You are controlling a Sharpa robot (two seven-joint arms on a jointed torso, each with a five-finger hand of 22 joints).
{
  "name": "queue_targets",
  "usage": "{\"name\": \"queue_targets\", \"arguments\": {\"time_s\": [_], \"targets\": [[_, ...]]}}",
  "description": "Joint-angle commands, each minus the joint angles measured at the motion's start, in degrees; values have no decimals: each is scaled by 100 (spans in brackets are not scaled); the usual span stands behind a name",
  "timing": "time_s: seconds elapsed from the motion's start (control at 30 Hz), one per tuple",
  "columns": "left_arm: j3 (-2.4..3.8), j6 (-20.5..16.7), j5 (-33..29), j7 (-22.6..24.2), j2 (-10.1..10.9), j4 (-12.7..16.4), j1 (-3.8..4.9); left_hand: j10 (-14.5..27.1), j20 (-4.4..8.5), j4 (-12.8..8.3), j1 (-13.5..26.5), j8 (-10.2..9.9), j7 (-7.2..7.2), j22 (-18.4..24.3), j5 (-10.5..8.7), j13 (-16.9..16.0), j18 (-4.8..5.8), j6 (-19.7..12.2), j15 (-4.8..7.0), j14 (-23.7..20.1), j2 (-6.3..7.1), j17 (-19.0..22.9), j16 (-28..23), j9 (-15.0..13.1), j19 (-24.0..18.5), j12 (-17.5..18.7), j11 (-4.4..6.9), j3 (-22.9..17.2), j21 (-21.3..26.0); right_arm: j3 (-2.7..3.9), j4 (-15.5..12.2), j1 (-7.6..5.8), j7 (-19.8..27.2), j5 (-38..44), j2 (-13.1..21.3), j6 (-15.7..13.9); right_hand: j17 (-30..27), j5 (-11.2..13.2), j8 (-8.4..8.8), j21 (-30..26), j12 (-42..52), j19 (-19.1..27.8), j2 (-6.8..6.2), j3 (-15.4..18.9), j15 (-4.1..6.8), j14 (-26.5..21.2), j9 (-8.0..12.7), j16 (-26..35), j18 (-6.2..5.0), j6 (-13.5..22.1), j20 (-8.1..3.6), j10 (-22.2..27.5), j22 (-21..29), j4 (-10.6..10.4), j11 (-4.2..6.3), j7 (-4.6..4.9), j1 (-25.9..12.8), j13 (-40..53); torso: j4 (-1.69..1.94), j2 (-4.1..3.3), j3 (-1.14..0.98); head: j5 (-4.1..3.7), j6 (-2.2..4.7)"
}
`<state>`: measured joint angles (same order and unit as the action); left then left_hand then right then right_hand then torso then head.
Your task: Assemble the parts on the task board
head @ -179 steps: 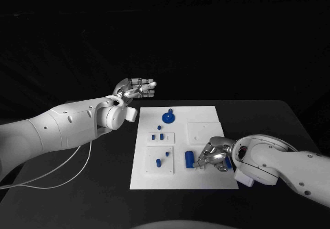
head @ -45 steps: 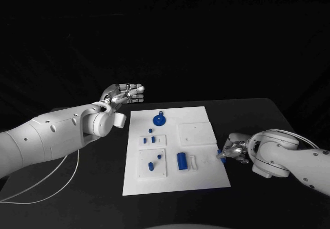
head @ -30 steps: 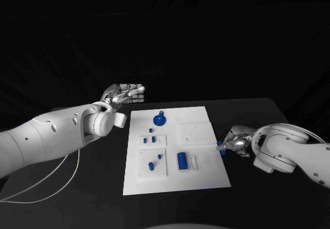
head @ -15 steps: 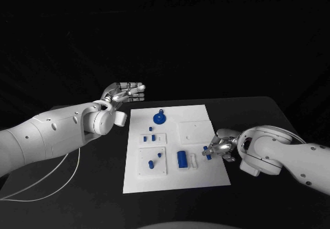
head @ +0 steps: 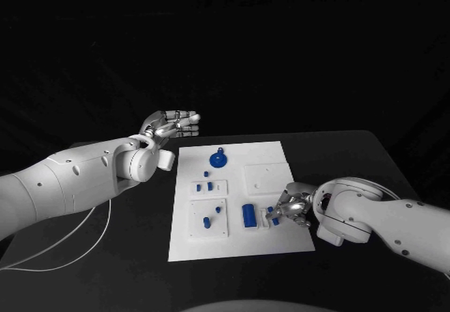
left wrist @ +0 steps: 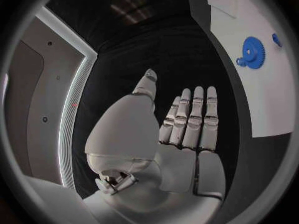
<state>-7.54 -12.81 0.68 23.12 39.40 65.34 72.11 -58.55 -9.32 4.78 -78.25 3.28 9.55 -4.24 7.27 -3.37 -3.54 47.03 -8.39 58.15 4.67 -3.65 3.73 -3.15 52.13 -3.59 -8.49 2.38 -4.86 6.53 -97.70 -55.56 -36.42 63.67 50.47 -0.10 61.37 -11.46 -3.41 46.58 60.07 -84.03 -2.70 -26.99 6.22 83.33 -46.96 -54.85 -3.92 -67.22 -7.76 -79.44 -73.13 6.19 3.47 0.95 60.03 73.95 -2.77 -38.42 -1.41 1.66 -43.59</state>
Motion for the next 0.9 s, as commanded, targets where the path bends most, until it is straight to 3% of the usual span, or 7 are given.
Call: {"name": "queue_targets", "arguments": {"time_s": [0.03,0.1,0.33,0.9], "targets": [[5,90,21,32,-24,7,0,18,17,2,3,-8,-7,4,-22,5,4,19,-33,-12,-21,8,-30,1,23,25,-34,13,7,-6,7,17,-13,-4,-26,-42,-6,195,-26,-18,-24,-311,-2,-545,17,21,49,24,-17,-12,17,-31,7,578,29,-50,71,-6,4,4,2,13,10],[5,92,21,32,-26,5,-1,18,17,2,3,-8,-7,4,-22,5,4,19,-33,-12,-21,8,-30,1,23,25,-34,13,7,-8,7,22,-11,2,-38,-75,-3,404,-25,-19,-13,-312,10,-520,19,24,99,19,-14,-28,14,-34,11,557,34,-66,87,-1,0,3,2,13,15],[5,87,21,28,0,4,-1,20,20,0,17,-2,-10,3,-23,4,5,65,-39,-13,-15,8,-31,-2,26,24,-39,18,5,-11,34,29,-8,17,-75,-130,0,800,-25,-11,-3,-312,23,-470,26,23,253,20,-6,-76,5,-33,21,471,45,-93,120,1,3,1,1,30,7],[4,79,21,23,18,7,-1,20,20,0,17,-2,-10,3,-23,4,5,65,-39,-13,-15,8,-31,-2,26,24,-39,18,5,-13,120,48,-1,16,-173,-147,4,848,-29,-9,0,-311,3,-329,36,25,382,27,5,-124,-7,-30,32,374,54,-112,156,3,-3,3,2,55,-14]]}}
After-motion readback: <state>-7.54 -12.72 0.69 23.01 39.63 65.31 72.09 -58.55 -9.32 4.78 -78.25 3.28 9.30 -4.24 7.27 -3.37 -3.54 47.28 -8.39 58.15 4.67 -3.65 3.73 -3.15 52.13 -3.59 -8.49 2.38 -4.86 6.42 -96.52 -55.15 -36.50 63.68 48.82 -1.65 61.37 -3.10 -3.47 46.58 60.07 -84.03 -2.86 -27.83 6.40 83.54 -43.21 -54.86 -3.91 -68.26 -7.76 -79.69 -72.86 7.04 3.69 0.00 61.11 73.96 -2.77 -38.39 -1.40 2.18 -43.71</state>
